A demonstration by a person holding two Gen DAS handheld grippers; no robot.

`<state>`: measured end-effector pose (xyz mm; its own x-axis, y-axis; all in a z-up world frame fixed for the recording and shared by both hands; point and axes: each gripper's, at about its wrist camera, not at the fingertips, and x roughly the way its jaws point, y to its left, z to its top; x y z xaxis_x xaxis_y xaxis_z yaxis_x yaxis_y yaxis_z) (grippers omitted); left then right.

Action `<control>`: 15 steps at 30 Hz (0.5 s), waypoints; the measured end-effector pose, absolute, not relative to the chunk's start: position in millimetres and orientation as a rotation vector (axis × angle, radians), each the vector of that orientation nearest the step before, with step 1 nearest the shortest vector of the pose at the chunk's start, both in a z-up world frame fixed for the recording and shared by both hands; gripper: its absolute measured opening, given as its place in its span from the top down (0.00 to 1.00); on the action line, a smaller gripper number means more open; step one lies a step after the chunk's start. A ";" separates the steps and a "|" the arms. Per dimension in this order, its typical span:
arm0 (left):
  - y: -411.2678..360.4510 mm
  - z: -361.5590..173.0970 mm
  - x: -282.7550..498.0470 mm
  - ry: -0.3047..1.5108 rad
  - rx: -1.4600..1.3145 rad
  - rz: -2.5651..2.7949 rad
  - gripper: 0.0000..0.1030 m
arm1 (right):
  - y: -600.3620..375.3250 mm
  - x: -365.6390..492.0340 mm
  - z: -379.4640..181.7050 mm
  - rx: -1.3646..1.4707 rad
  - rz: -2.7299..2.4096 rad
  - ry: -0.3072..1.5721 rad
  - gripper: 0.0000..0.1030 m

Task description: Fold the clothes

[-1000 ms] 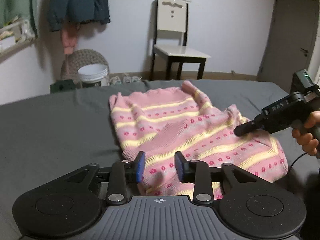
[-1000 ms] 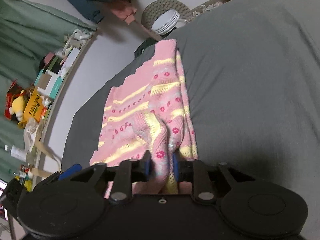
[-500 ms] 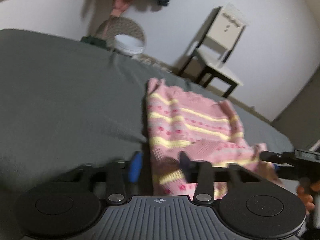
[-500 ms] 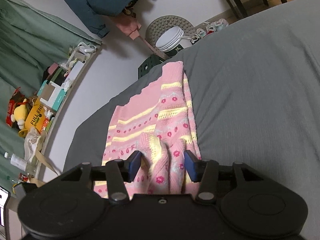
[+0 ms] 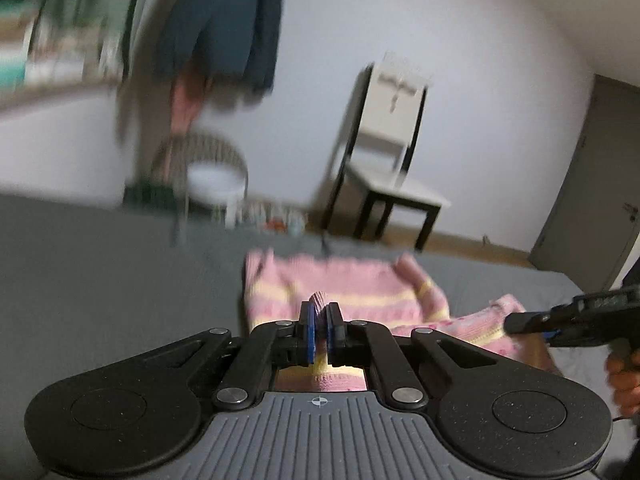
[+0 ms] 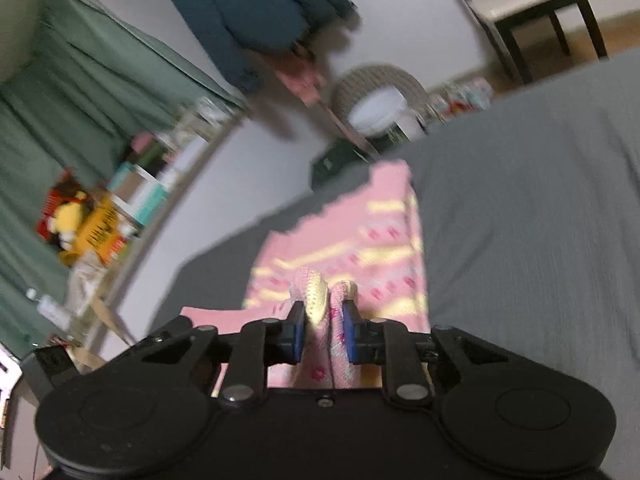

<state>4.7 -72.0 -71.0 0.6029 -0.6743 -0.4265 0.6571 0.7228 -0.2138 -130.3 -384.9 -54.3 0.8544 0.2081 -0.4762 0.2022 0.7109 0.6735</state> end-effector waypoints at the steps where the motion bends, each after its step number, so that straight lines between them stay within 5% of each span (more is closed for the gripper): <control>1: -74.5 -71.7 5.5 0.513 -0.013 -0.756 0.95 | -385.5 -131.1 -52.5 0.785 0.001 0.543 0.81; 5: -88.5 -88.8 12.2 0.590 0.127 -0.699 0.94 | -391.8 -118.0 -67.0 0.830 -0.039 0.596 0.78; 10: -101.1 -92.2 4.9 0.597 0.333 -0.676 0.84 | -395.7 -109.4 -83.6 0.849 -0.097 0.694 0.52; 12: -100.5 -78.6 -5.8 0.541 0.394 -0.695 0.66 | -391.9 -116.4 -71.9 0.789 -0.111 0.658 0.42; 14: -93.3 -62.6 -23.4 0.451 0.428 -0.739 0.19 | -378.7 -125.5 -50.7 0.641 -0.098 0.606 0.38; 15: -88.8 -55.8 -35.2 0.393 0.456 -0.769 0.11 | -369.9 -129.4 -40.1 0.555 -0.076 0.587 0.37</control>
